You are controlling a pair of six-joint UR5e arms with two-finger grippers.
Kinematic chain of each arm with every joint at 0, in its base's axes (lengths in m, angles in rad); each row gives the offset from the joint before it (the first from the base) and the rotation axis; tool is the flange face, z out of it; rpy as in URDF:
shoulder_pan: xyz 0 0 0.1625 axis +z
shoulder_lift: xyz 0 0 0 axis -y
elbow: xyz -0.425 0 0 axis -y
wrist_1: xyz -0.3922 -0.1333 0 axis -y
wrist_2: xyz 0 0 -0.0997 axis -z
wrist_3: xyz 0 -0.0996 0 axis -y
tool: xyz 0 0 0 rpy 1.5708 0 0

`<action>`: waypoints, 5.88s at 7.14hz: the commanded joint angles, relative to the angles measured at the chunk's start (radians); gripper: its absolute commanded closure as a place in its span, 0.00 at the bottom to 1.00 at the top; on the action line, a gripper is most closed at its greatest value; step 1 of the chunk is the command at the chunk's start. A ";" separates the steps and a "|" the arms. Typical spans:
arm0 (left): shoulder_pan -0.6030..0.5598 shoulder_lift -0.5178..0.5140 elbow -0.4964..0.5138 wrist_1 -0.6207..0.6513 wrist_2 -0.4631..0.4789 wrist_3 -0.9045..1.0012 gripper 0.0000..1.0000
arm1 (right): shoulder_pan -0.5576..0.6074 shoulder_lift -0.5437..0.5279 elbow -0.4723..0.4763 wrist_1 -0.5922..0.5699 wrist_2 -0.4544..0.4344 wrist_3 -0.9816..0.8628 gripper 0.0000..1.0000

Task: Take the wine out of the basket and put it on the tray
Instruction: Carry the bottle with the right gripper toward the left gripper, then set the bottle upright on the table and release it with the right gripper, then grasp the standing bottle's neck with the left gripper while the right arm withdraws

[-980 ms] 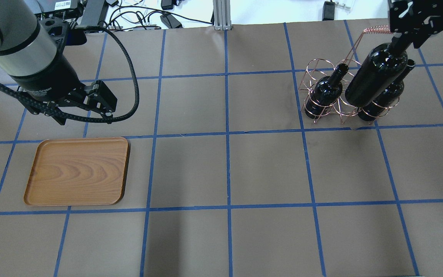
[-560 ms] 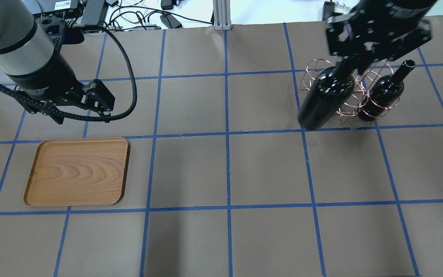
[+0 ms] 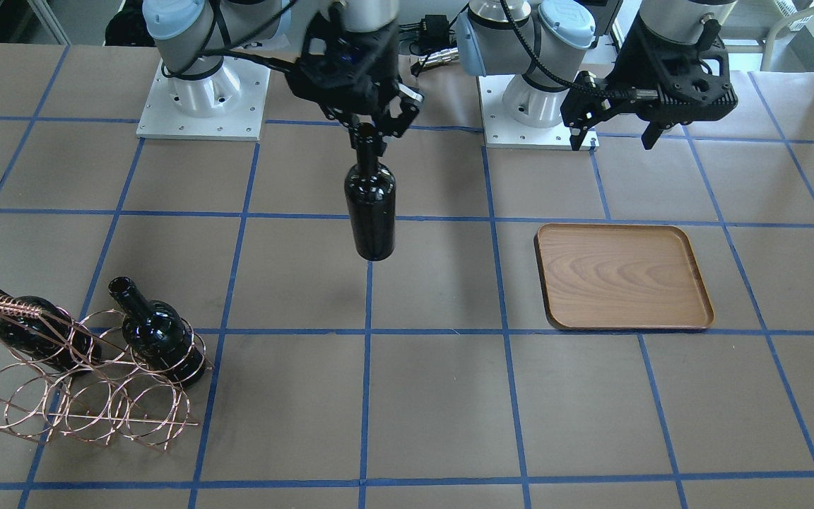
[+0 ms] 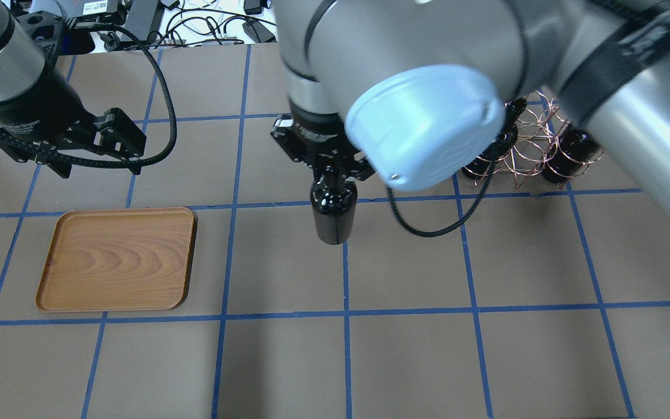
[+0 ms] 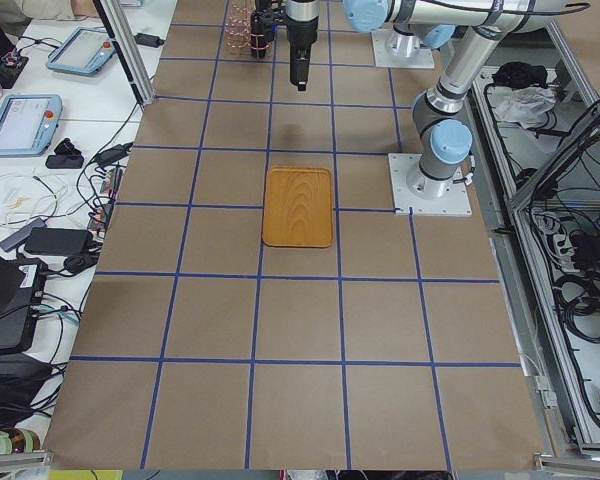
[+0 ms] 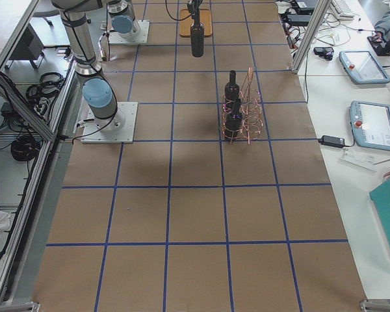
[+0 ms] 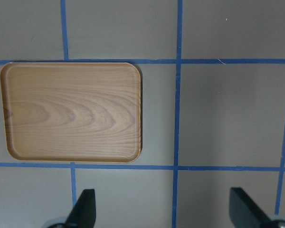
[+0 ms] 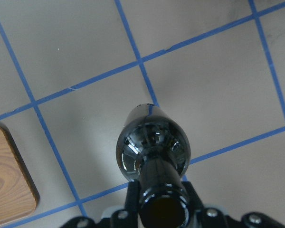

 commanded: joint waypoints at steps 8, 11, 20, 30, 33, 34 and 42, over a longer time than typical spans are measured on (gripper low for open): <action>0.041 -0.005 -0.001 -0.046 0.045 0.001 0.00 | 0.146 0.059 0.091 -0.112 -0.005 0.195 1.00; 0.040 -0.011 -0.011 -0.033 0.050 -0.013 0.00 | 0.158 0.072 0.093 -0.115 -0.007 0.216 1.00; 0.014 -0.002 -0.014 -0.031 0.029 -0.014 0.00 | -0.038 -0.020 0.051 -0.057 -0.070 -0.291 0.00; -0.390 -0.068 -0.144 0.122 -0.140 -0.112 0.00 | -0.474 -0.201 0.059 0.123 -0.065 -0.920 0.00; -0.391 -0.116 -0.164 0.162 -0.140 -0.111 0.09 | -0.501 -0.206 0.059 0.129 -0.053 -1.023 0.00; -0.391 -0.128 -0.172 0.162 -0.140 -0.111 0.15 | -0.492 -0.210 0.062 0.135 -0.053 -1.023 0.00; -0.391 -0.169 -0.172 0.152 -0.143 -0.112 0.43 | -0.495 -0.209 0.071 0.129 -0.067 -1.026 0.00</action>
